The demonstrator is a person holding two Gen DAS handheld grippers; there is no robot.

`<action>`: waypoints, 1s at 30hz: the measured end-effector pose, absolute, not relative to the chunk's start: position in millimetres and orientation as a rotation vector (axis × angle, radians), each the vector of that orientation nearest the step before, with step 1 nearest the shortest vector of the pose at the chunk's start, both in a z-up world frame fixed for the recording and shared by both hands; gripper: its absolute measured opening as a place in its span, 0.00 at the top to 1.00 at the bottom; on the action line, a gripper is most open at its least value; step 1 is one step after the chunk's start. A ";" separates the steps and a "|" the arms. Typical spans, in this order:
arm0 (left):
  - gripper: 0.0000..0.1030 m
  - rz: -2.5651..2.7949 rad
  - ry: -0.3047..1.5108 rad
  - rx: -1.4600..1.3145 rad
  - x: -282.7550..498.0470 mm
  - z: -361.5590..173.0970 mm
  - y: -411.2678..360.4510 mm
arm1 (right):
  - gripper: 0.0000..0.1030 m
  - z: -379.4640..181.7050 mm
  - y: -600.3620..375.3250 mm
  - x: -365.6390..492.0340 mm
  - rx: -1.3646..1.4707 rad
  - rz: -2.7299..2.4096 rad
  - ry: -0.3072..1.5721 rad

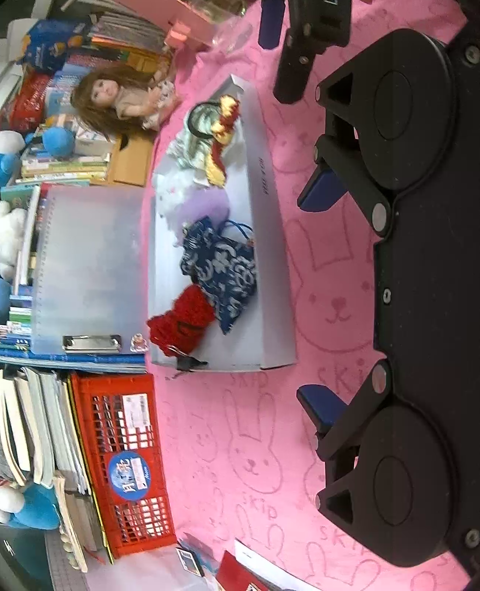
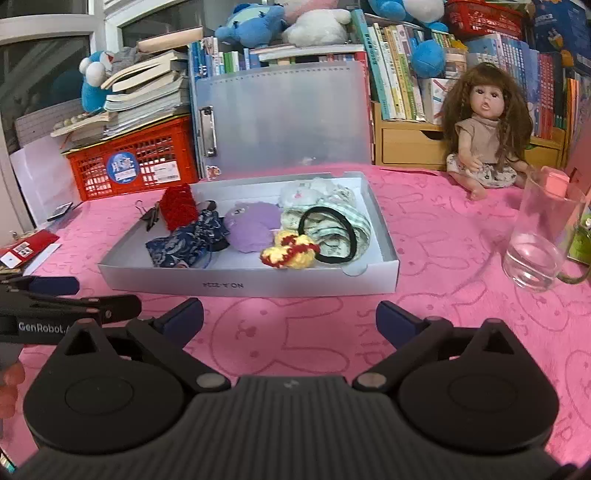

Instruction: Organize objects

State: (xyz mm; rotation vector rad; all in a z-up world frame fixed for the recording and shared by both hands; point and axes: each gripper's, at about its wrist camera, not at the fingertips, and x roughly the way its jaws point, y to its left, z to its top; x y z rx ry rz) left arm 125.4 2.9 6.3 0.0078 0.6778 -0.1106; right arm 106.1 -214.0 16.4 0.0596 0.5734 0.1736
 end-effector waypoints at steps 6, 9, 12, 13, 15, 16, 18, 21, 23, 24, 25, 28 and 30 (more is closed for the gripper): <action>0.02 -0.071 0.694 0.030 130.7 -5.9 1.6 | 0.00 2.2 -214.4 113.8 0.050 0.122 0.604; 0.01 -0.057 0.710 0.033 133.4 -11.1 1.6 | 0.00 -4.6 -213.0 116.4 0.035 0.107 0.620; 0.00 -0.047 0.703 0.031 134.0 -15.1 2.4 | 0.00 -10.7 -211.4 119.1 0.023 0.097 0.642; 0.00 -0.046 0.700 0.030 133.9 -15.7 2.5 | 0.00 -12.1 -210.9 120.4 0.021 0.091 0.648; 0.00 -0.046 0.697 0.030 133.7 -16.2 2.3 | 0.00 -13.5 -209.4 121.9 0.010 0.083 0.647; 0.00 -0.046 0.697 0.029 133.7 -16.1 2.0 | 0.00 -13.8 -208.3 123.0 0.004 0.080 0.651; 0.00 -0.045 0.697 0.027 133.9 -16.1 1.8 | 0.00 -14.1 -205.1 125.2 -0.013 0.076 0.659; 0.00 -0.045 0.698 0.027 134.5 -16.1 2.3 | 0.00 -14.9 -201.3 126.8 -0.037 0.070 0.667; 0.00 -0.046 0.698 0.026 134.2 -16.0 2.5 | 0.00 -14.9 -200.8 127.8 -0.040 0.068 0.669; 0.00 -0.046 0.698 0.026 134.1 -16.1 2.5 | 0.00 -14.9 -201.1 128.3 -0.038 0.067 0.670; 0.00 -0.045 0.699 0.027 134.1 -16.2 2.3 | 0.00 -14.7 -200.7 129.1 -0.037 0.064 0.671; 0.00 -0.045 0.699 0.026 134.5 -16.3 2.2 | 0.00 -13.2 -199.2 133.7 -0.031 0.056 0.674; 0.00 -0.045 0.699 0.027 134.7 -16.5 2.3 | 0.00 -13.5 -197.4 136.7 -0.025 0.049 0.674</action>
